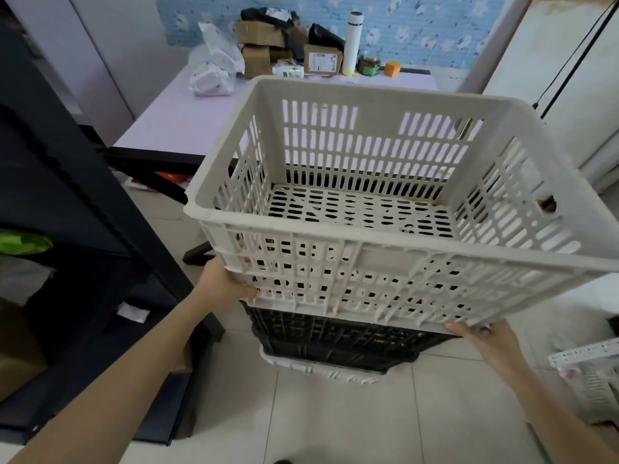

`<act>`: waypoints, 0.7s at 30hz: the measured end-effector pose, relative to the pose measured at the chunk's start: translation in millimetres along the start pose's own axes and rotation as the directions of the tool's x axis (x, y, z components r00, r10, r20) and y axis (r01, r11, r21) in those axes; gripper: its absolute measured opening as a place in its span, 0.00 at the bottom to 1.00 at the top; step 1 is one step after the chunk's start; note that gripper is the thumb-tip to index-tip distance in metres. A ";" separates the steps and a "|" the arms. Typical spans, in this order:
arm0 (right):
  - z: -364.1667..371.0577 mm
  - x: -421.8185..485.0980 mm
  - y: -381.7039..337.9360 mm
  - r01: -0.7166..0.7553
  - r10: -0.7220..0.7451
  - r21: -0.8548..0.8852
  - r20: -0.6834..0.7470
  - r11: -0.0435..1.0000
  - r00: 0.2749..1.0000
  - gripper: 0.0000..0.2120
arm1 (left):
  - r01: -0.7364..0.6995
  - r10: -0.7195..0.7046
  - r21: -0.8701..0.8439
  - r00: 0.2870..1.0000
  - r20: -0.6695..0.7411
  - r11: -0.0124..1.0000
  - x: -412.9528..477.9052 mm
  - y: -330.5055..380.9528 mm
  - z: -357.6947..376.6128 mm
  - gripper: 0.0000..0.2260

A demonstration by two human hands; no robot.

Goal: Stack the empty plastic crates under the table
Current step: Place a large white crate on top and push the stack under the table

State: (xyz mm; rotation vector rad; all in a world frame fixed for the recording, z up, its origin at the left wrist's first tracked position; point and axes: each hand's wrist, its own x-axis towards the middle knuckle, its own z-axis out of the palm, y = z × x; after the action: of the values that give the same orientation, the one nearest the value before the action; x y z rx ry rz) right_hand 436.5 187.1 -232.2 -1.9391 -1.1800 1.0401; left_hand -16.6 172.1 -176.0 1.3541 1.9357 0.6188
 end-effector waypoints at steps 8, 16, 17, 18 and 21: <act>5.3 -6.9 2.1 0.008 -0.008 0.109 -0.002 0.994 1.000 0.22 | -0.045 0.045 0.030 0.999 -0.012 0.999 6.1 -0.9 -7.9 0.15; 15.5 1.0 14.9 0.052 -0.054 -0.043 -0.057 0.998 0.997 0.20 | -0.124 0.124 -0.017 0.992 0.013 0.992 18.6 3.9 -24.5 0.19; 15.8 2.3 16.9 0.055 -0.058 -0.058 -0.064 0.997 0.996 0.20 | -0.124 0.125 -0.026 0.992 0.016 0.992 18.3 -1.2 -22.1 0.19; 16.4 1.6 16.1 0.052 -0.057 -0.072 -0.070 0.996 0.996 0.19 | -0.124 0.125 -0.042 0.992 0.017 0.991 17.7 -6.9 -18.8 0.20; 18.0 3.1 14.2 0.061 -0.074 -0.145 -0.080 0.988 0.994 0.13 | -0.123 0.124 -0.080 0.992 0.009 0.989 19.1 -19.3 -12.0 0.19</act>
State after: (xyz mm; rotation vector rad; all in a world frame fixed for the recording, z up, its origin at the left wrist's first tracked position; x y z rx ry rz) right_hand 427.6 186.3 -253.6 -2.0160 -1.2933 0.8505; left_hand -41.8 183.4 -187.0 1.4318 1.8068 0.7358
